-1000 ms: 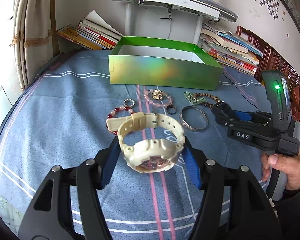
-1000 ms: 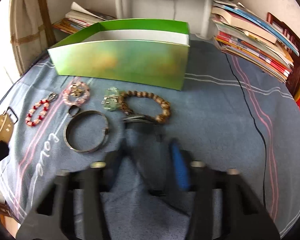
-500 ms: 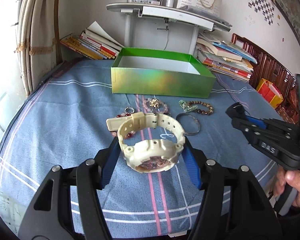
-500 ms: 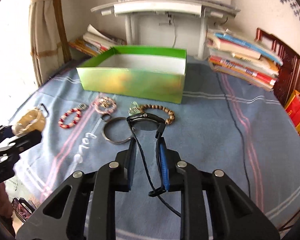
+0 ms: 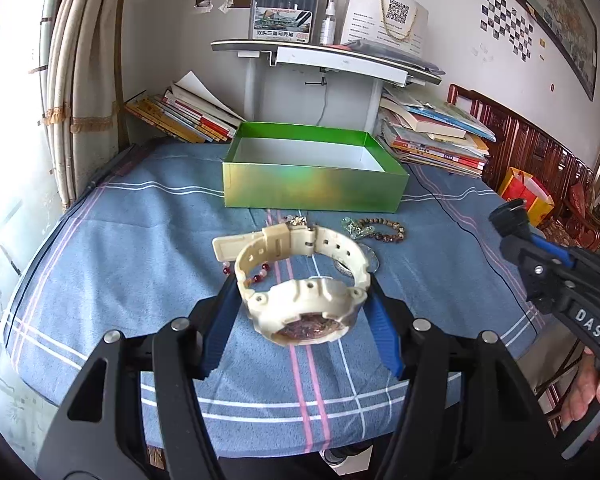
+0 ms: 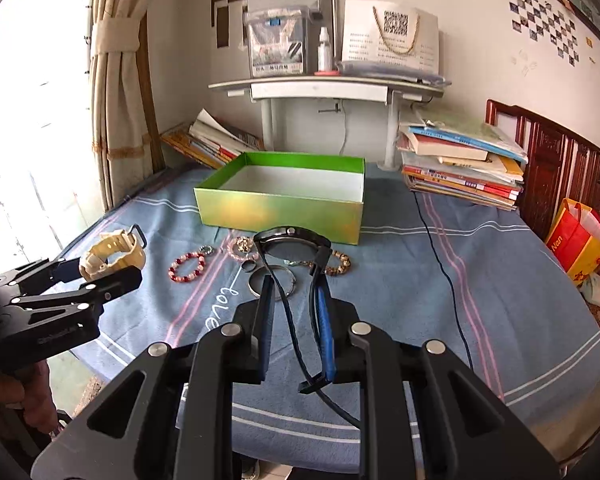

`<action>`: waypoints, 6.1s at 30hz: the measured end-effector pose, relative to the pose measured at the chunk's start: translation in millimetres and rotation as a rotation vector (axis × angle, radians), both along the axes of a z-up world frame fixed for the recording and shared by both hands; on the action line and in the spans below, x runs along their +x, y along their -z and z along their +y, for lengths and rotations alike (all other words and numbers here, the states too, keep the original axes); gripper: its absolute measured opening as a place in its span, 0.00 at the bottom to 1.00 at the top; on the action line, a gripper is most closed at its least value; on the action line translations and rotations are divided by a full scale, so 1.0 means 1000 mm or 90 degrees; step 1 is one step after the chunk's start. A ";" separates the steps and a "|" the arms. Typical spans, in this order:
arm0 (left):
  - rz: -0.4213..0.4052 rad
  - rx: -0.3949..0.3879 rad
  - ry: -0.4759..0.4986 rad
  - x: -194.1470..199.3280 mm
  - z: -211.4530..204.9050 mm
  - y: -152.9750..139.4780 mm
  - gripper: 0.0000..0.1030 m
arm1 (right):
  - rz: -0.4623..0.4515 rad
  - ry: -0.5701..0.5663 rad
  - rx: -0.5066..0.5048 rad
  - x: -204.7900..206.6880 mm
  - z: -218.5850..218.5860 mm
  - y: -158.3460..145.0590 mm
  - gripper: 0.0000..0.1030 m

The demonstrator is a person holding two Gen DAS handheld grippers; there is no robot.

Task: Organize jewelry
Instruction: 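Lift and carry the watch and sunglasses in both tools toward the green box, then open both tools to drop the watch and sunglasses into the green box, then move both open tools back toward the remaining jewelry, then grasp the silver bangle with the right tool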

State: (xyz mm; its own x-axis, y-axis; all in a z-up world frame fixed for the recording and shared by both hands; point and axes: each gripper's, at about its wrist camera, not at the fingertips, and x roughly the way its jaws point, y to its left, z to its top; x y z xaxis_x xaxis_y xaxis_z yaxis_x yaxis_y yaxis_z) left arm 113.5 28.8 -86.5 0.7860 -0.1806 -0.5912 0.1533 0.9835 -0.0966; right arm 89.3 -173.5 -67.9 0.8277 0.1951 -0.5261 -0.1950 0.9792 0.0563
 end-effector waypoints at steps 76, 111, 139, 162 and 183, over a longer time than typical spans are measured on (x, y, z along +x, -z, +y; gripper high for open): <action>-0.008 0.034 0.008 0.071 -0.018 -0.022 0.59 | 0.008 0.006 0.013 0.079 -0.011 -0.010 0.20; 0.109 0.049 -0.004 0.308 -0.032 0.010 0.83 | 0.094 0.006 0.026 0.284 0.001 0.018 0.51; -0.006 0.030 -0.024 -0.009 0.011 0.008 0.93 | 0.028 -0.010 0.038 0.000 0.005 0.015 0.58; -0.005 0.031 -0.013 -0.008 0.002 0.002 0.93 | 0.037 0.000 0.052 -0.002 -0.006 0.023 0.58; 0.046 0.018 -0.027 0.039 0.018 0.027 0.93 | 0.225 -0.049 -0.009 0.133 0.046 0.096 0.65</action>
